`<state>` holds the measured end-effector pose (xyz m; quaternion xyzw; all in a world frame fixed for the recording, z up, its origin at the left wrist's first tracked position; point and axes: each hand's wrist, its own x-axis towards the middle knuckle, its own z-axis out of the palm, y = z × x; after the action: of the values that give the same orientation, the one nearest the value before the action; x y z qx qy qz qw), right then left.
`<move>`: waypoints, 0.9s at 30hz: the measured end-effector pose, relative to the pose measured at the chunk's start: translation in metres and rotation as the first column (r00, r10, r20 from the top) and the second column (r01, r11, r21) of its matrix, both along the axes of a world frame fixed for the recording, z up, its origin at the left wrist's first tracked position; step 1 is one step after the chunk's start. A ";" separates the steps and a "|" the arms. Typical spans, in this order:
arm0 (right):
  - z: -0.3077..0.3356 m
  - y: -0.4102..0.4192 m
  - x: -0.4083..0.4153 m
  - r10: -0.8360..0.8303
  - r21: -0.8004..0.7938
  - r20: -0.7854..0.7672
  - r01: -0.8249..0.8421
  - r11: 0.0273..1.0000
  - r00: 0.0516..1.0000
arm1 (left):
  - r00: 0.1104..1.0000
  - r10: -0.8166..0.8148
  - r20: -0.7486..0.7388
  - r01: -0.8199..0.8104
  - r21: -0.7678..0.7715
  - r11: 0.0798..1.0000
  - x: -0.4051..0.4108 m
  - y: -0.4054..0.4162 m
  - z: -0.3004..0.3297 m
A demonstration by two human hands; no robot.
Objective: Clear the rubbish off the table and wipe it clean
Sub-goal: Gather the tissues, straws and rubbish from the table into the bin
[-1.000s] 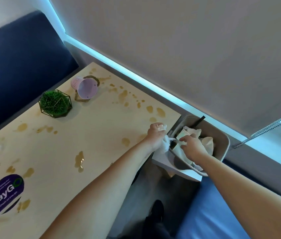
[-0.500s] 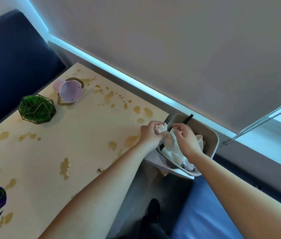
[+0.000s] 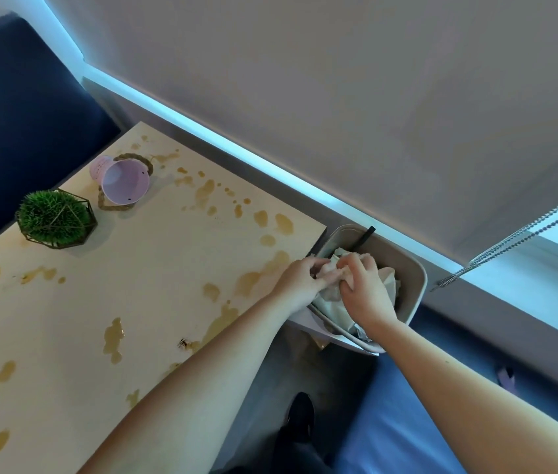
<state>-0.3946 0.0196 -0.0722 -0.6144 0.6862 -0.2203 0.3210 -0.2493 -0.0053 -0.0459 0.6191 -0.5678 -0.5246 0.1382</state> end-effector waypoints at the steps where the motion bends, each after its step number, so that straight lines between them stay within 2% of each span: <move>1: -0.003 0.001 -0.001 -0.002 0.023 -0.106 0.005 1.000 0.994 | 0.989 -0.066 0.130 0.077 -0.088 0.993 0.001 0.002 -0.002; 3: -0.012 0.005 -0.005 0.067 0.087 -0.327 -0.041 0.995 0.943 | 0.909 -0.150 0.389 0.238 -0.188 0.953 0.005 0.005 -0.005; 4: -0.016 0.008 -0.006 0.129 0.126 -0.388 -0.086 0.988 0.913 | 0.854 -0.188 0.486 0.322 -0.208 0.924 0.006 0.007 -0.007; 7: -0.030 0.015 -0.009 0.312 0.247 -0.378 -0.230 0.941 0.872 | 0.719 -0.285 0.634 0.517 -0.215 0.828 0.008 0.013 -0.014; 12: -0.056 0.012 -0.010 0.451 0.369 -0.210 -0.357 0.858 0.867 | 0.665 -0.302 0.683 0.565 -0.197 0.801 0.007 0.023 -0.023; 15: -0.072 0.006 -0.015 0.488 0.443 -0.168 -0.377 0.813 0.856 | 0.690 -0.279 0.668 0.531 -0.206 0.822 0.004 0.028 -0.026; 18: -0.086 -0.002 -0.018 0.521 0.507 -0.186 -0.373 0.777 0.833 | 0.715 -0.256 0.651 0.506 -0.228 0.832 0.004 0.030 -0.027; 27: -0.111 -0.016 -0.016 0.572 0.581 -0.239 -0.357 0.732 0.785 | 0.708 -0.221 0.671 0.497 -0.251 0.830 0.001 0.023 -0.025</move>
<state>-0.4107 0.0031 -0.1833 -0.6944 0.5892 0.1882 0.3677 -0.2486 0.0175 -0.0707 0.5852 -0.7905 -0.1774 -0.0344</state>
